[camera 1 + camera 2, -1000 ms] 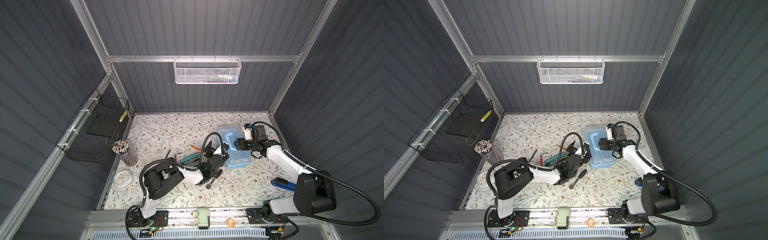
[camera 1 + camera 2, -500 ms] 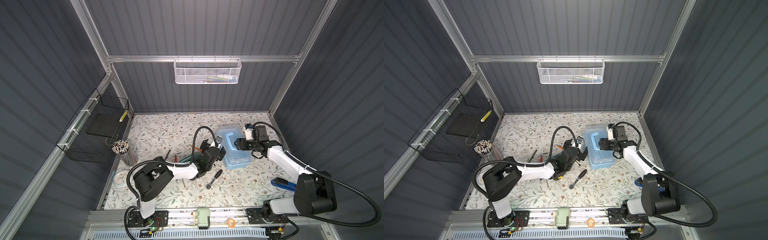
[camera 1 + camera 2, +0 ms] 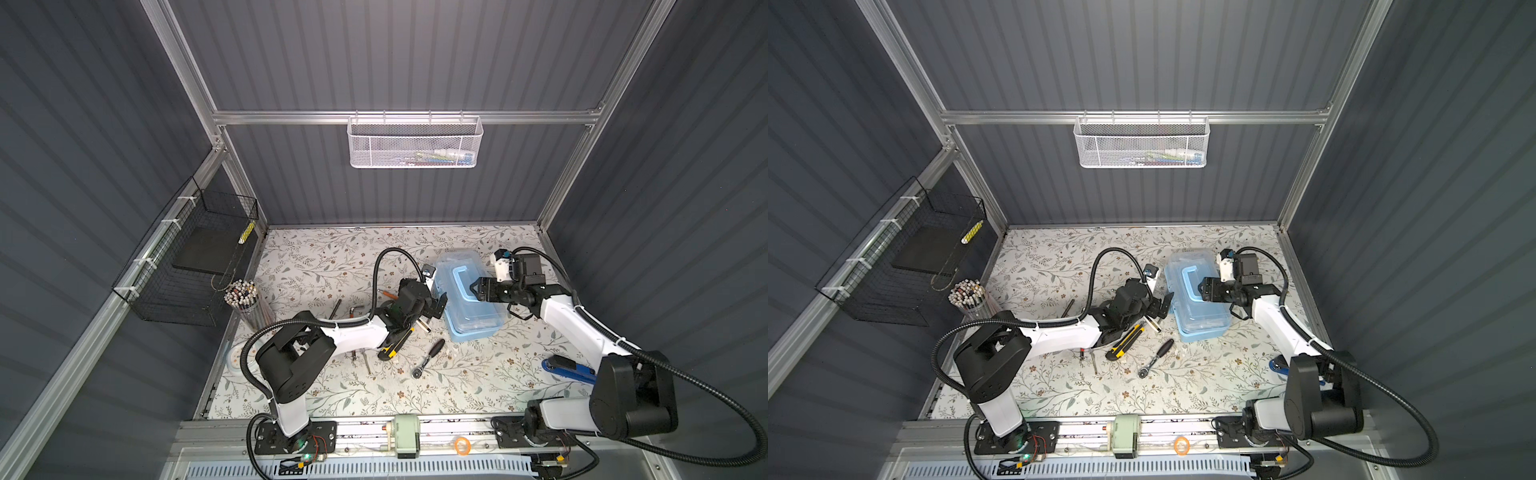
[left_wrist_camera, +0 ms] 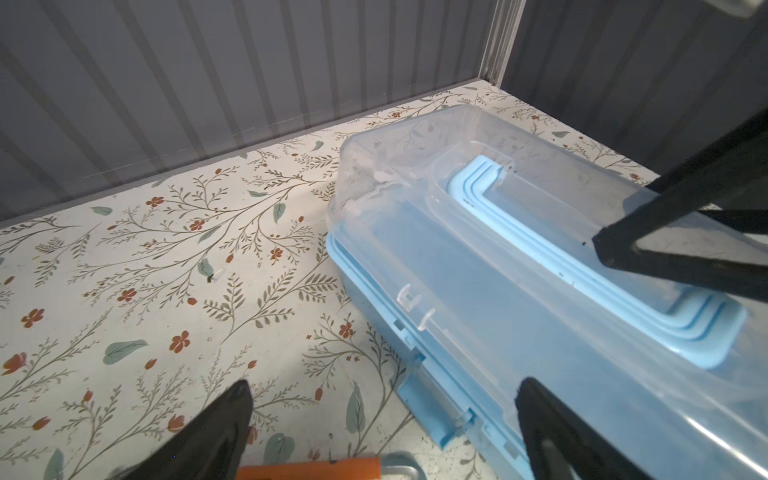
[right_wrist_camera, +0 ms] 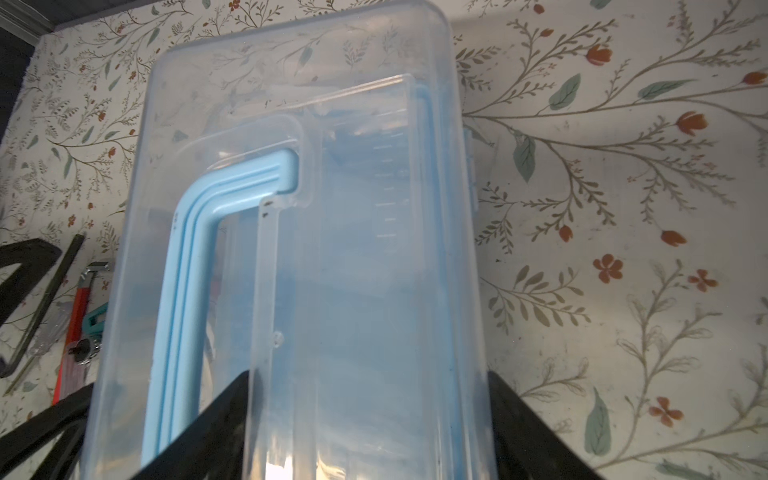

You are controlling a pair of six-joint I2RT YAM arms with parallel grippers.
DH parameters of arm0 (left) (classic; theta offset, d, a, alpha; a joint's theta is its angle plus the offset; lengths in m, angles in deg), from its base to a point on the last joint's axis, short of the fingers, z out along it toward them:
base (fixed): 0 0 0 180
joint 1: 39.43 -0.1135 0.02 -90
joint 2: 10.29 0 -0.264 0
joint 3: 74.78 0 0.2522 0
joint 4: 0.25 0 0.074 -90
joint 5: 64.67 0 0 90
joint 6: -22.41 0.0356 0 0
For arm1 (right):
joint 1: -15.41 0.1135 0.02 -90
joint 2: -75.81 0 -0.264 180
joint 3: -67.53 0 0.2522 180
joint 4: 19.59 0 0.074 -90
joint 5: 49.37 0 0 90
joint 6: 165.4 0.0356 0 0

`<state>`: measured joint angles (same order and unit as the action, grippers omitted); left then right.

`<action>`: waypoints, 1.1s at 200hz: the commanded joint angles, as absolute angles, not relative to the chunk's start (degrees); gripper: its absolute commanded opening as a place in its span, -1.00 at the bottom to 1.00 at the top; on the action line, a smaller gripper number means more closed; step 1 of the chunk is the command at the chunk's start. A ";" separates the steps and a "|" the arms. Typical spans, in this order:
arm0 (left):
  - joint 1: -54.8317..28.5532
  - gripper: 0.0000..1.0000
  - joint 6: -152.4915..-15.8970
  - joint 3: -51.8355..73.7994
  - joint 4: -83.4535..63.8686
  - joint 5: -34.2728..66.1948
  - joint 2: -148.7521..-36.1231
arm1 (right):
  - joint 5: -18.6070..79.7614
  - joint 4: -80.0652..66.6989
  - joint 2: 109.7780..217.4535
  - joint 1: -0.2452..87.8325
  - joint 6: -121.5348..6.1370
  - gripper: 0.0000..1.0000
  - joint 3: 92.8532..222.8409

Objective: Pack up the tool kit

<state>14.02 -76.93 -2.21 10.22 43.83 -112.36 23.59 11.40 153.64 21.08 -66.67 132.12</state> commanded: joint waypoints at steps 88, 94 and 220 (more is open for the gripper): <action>10.31 1.00 -88.17 -0.25 13.67 23.94 -111.27 | 4.84 9.08 151.10 12.66 -60.54 0.57 125.39; 10.31 1.00 -88.52 0.24 13.60 22.72 -111.42 | 4.12 8.57 151.14 12.32 -60.21 0.57 125.13; 10.23 1.00 -100.79 7.58 19.24 8.63 -118.83 | -5.60 -1.52 152.19 7.27 -53.51 0.59 119.85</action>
